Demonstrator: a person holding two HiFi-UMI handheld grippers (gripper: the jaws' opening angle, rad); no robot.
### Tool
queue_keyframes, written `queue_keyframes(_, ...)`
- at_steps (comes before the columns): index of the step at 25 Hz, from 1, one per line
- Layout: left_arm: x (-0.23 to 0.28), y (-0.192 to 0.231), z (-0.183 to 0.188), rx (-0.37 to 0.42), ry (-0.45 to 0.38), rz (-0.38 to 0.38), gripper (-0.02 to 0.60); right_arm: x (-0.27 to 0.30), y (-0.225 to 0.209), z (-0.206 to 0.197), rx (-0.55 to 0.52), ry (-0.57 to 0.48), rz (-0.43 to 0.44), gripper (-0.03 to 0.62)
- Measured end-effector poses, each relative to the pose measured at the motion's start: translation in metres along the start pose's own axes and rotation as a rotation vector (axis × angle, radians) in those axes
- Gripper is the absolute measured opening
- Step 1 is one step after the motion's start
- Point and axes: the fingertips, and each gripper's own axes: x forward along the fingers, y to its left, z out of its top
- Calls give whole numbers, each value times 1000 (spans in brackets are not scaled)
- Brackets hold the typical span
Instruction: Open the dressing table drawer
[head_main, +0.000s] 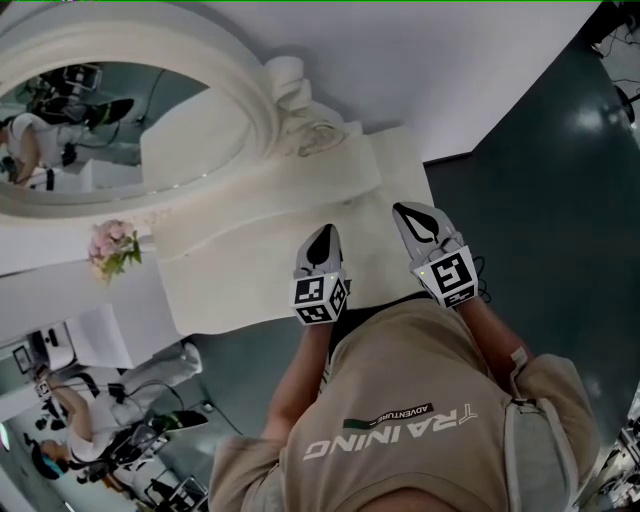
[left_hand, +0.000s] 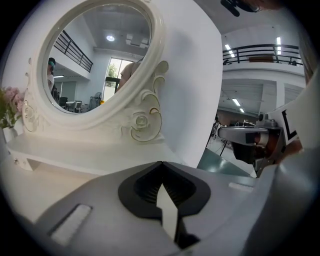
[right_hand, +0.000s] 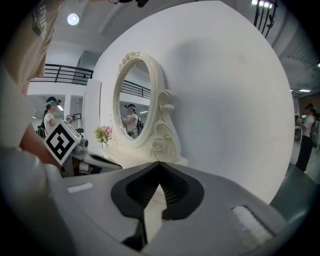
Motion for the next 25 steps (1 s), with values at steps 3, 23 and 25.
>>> queue_keyframes(3, 11, -2, -7, 0, 27, -8, 15, -5, -1, -3, 6, 12, -12, 3)
queue_keyframes(23, 83, 12, -71, -64, 210, 75, 88, -21, -17, -36, 35, 73, -54, 3)
queue_keyframes(25, 90, 13, -75, -76, 227, 76, 115, -22, -21, -40, 39, 85, -56, 3)
